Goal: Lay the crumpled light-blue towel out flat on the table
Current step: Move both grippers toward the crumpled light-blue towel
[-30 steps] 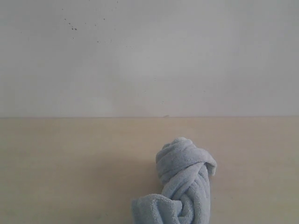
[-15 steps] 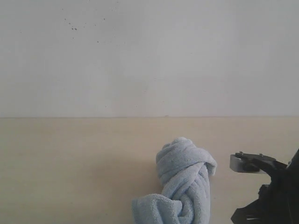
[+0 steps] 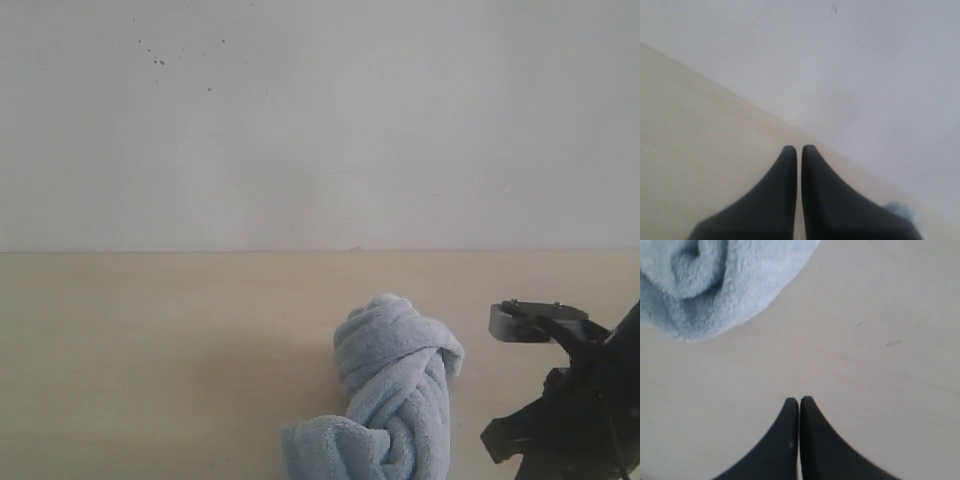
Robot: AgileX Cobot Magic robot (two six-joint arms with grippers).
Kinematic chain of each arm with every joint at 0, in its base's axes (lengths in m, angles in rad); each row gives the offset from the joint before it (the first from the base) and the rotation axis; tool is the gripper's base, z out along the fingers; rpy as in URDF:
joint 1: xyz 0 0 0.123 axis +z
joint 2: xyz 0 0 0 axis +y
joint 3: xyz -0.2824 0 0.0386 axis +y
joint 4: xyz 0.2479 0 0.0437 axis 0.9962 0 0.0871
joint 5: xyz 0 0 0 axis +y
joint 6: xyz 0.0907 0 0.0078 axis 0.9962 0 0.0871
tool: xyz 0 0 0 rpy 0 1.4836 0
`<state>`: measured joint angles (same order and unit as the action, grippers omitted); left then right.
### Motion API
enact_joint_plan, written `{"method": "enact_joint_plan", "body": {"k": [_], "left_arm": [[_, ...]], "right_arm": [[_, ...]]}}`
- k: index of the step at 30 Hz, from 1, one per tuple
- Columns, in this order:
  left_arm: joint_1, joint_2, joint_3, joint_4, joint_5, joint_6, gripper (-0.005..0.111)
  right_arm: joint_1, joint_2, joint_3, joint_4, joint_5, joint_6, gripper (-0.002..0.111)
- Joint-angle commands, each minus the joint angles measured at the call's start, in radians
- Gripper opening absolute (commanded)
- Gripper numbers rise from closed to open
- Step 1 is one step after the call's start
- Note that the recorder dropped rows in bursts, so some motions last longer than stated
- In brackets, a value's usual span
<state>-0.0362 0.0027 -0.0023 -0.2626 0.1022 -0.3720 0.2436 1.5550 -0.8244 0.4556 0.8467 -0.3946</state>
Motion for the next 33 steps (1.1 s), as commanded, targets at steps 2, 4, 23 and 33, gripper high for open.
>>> {"method": "enact_joint_plan", "body": {"k": [2, 4, 23, 33], "left_arm": [[-0.007, -0.003, 0.002, -0.115, -0.078, -0.042, 0.004], [-0.007, -0.003, 0.002, -0.102, -0.128, 0.014, 0.004], [-0.007, 1.087, -0.703, 2.0, -0.618, -1.677, 0.004], [-0.127, 1.64, -0.792, 2.007, -0.959, -1.451, 0.004]], "right_arm": [[0.001, -0.009, -0.004, 0.006, -0.146, 0.015, 0.0], [0.001, -0.009, -0.004, 0.006, -0.213, 0.015, 0.0], [-0.001, -0.008, -0.059, 0.109, -0.22, -0.203, 0.0], [-0.001, -0.008, -0.059, 0.106, -0.22, -0.203, 0.0]]}}
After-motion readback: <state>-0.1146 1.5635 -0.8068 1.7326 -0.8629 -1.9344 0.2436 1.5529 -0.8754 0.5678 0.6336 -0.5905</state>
